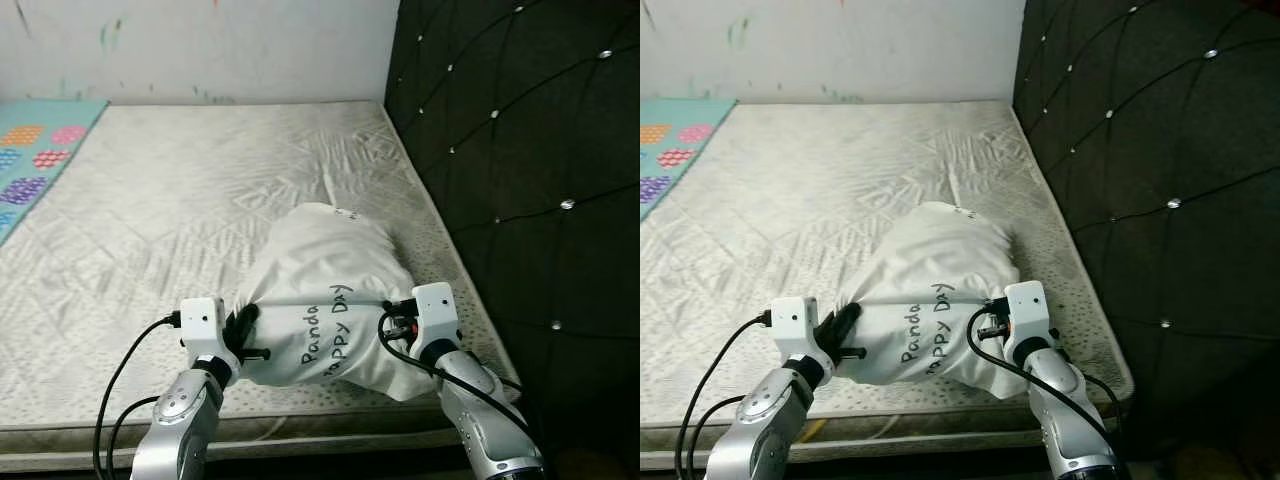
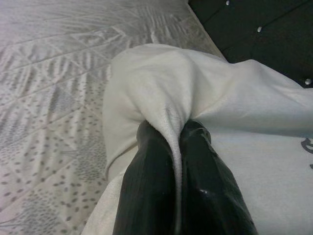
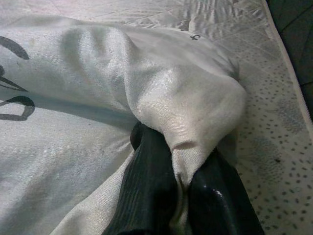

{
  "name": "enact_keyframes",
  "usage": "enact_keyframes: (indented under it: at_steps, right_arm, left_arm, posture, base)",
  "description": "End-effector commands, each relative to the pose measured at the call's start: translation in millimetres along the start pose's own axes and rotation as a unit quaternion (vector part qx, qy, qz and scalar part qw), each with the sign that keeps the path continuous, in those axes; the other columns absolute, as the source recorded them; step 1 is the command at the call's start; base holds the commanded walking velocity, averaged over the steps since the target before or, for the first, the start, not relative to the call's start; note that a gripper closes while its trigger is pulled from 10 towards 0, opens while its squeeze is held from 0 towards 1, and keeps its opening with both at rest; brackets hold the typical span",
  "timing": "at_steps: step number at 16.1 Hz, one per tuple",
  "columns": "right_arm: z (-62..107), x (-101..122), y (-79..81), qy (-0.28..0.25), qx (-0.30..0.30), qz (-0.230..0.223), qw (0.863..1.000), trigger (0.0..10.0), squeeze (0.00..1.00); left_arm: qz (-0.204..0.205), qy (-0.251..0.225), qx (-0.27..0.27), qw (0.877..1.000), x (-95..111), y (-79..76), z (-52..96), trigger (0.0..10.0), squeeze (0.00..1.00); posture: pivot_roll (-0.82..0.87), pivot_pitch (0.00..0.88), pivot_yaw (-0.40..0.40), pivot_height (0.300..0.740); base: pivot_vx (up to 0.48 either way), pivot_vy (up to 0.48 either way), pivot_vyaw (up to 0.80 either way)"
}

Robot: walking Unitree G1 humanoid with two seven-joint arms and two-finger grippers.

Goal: Clean up the room

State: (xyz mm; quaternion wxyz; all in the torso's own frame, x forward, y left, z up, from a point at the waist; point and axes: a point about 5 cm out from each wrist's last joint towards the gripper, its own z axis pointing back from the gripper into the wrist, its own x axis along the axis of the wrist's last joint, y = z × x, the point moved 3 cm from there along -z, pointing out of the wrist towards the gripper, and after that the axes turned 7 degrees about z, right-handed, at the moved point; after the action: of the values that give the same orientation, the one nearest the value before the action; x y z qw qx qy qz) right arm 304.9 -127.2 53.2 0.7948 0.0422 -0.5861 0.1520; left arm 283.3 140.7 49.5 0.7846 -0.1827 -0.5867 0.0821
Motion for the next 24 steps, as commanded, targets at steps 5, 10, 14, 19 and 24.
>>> enact_keyframes:
  at_steps: [5, 10, 14, 19, 24]
  right_arm:
    - [1.0, 17.5, -26.8, -0.031, -0.053, 0.013, 0.998, 10.0, 0.00]
    - [0.8, 17.8, -27.1, -0.031, -0.052, 0.015, 0.998, 10.0, 0.00]
    - [1.2, 15.6, -27.1, -0.028, -0.051, 0.016, 0.998, 10.0, 0.00]
    - [0.5, 15.0, -27.4, -0.025, -0.050, 0.018, 0.998, 10.0, 0.00]
    - [1.1, 15.1, -27.5, -0.026, -0.050, 0.019, 0.998, 10.0, 0.00]
  left_arm:
    - [-0.009, -0.046, 0.025, 0.999, 20.5, 12.4, 4.8, 10.0, 0.00]
    - [-0.008, -0.045, 0.024, 0.999, 19.9, 12.5, 4.9, 10.0, 0.00]
    - [-0.009, -0.044, 0.025, 0.999, 19.6, 13.0, 4.6, 10.0, 0.00]
    - [-0.004, -0.046, 0.024, 0.999, 20.0, 13.1, 4.0, 10.0, 0.00]
    - [-0.004, -0.045, 0.024, 0.999, 19.6, 12.6, 4.2, 10.0, 0.00]
  posture:
    - [-0.13, 0.000, 0.001, 0.740]
    - [-0.13, 0.000, 0.001, 0.740]
    - [-0.13, 0.000, 0.002, 0.740]
    - [-0.13, 0.000, 0.002, 0.740]
    - [-0.13, 0.000, 0.001, 0.740]
  base:
    - [0.000, -0.433, 0.00]
    - [0.000, -0.480, 0.00]
    - [0.000, -0.428, 0.00]
    - [0.000, 0.000, 0.00]
    - [0.000, 0.000, 0.00]
